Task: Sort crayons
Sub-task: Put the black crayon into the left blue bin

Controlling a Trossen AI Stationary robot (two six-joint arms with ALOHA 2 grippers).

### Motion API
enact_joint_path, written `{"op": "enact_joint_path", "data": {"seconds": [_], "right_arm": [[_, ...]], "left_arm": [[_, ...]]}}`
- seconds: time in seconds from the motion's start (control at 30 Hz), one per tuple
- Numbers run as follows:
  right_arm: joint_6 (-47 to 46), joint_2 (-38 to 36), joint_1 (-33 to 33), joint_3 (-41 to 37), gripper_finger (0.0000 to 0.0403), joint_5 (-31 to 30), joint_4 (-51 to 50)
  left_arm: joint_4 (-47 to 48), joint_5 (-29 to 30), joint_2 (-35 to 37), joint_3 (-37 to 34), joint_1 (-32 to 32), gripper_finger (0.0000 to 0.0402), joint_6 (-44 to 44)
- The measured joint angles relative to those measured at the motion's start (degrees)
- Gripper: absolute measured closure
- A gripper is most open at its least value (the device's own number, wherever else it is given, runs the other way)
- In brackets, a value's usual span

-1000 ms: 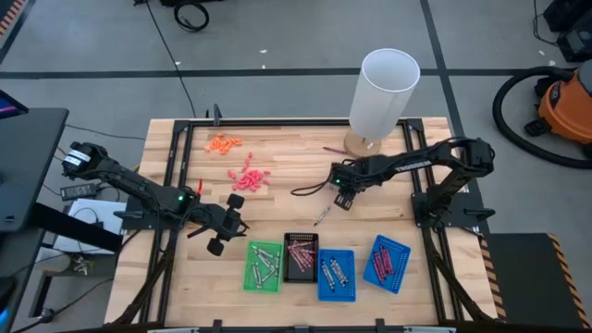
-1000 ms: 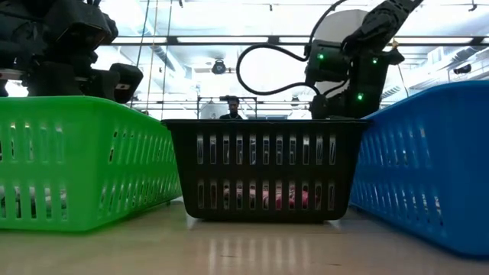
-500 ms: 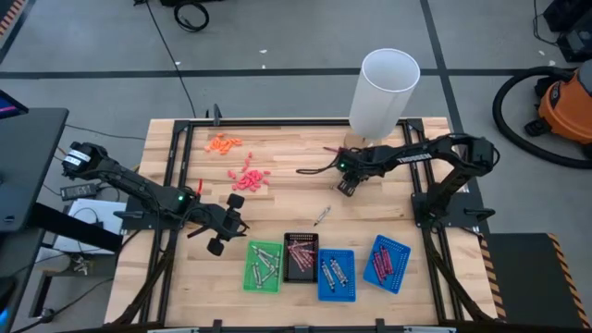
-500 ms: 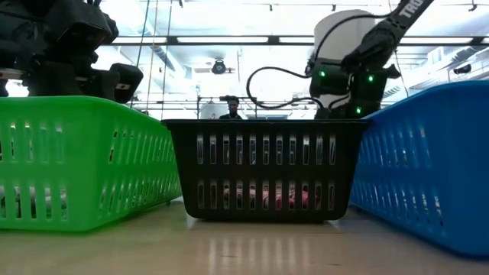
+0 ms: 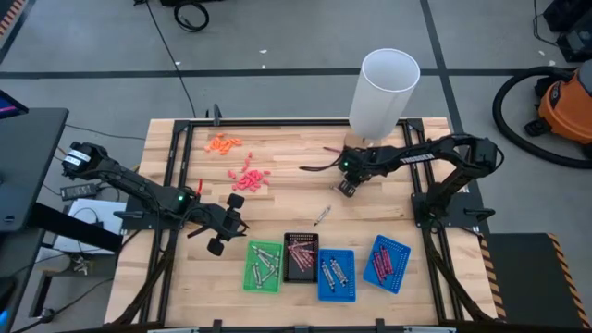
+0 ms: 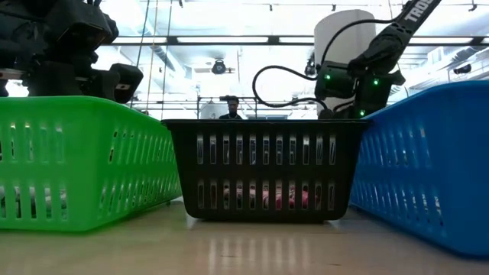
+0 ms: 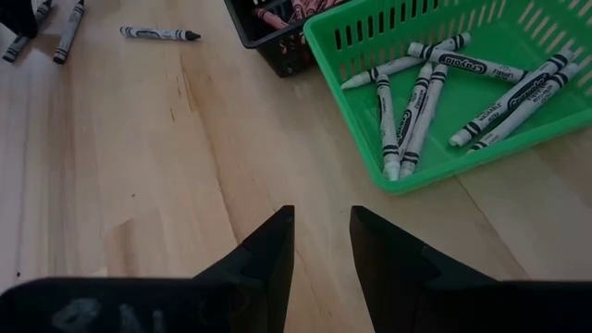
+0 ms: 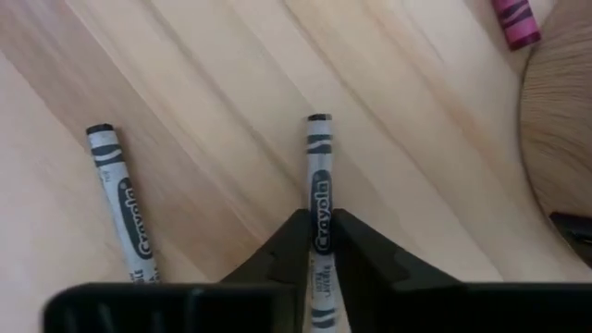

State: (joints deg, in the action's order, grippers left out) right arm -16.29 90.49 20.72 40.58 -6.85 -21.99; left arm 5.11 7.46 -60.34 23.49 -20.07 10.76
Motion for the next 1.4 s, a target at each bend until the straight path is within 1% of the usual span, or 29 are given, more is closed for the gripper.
{"op": "enact_joint_path", "data": {"seconds": [0.1, 0.17, 0.3, 0.43, 0.8, 0.93, 1.1, 1.4], "right_arm": [[-0.48, 0.1, -0.91, 0.4, 0.0372, -0.71, -0.36], [-0.73, 0.14, -1.56, 0.92, 0.0385, -1.03, -0.51], [-1.09, 0.43, -2.87, 2.62, 0.0386, -1.0, -1.81], [-1.14, 0.58, -4.08, 5.09, 0.0381, 0.98, -4.32], [-4.18, 0.47, -9.71, 12.86, 0.0379, 1.11, -12.22], [-6.4, 0.45, -12.6, 14.54, 0.0378, 2.59, -12.05], [-10.46, 0.38, -16.64, 15.65, 0.0377, 2.55, -11.12], [-17.65, 0.36, -24.6, 15.65, 0.0377, 2.53, -6.3]], "left_arm": [[0.01, 0.2, 0.0, 0.0, 0.02, 0.0285, 0.02], [0.01, 0.2, 0.0, 0.0, 0.02, 0.0285, 0.02], [0.03, 0.2, 0.0, 0.0, 0.02, 0.0285, 0.02], [0.05, 0.17, 0.0, 0.0, 0.0, 0.0285, 0.02], [0.21, 0.15, 0.0, 0.0, 0.02, 0.0285, 0.04], [0.21, 0.13, 0.0, 0.0, 0.02, 0.0285, 0.04], [0.19, 0.13, 0.0, 0.0, 0.02, 0.0285, 0.0], [-0.33, 0.09, 0.0, 0.0, 0.02, 0.0285, -0.07]]}}
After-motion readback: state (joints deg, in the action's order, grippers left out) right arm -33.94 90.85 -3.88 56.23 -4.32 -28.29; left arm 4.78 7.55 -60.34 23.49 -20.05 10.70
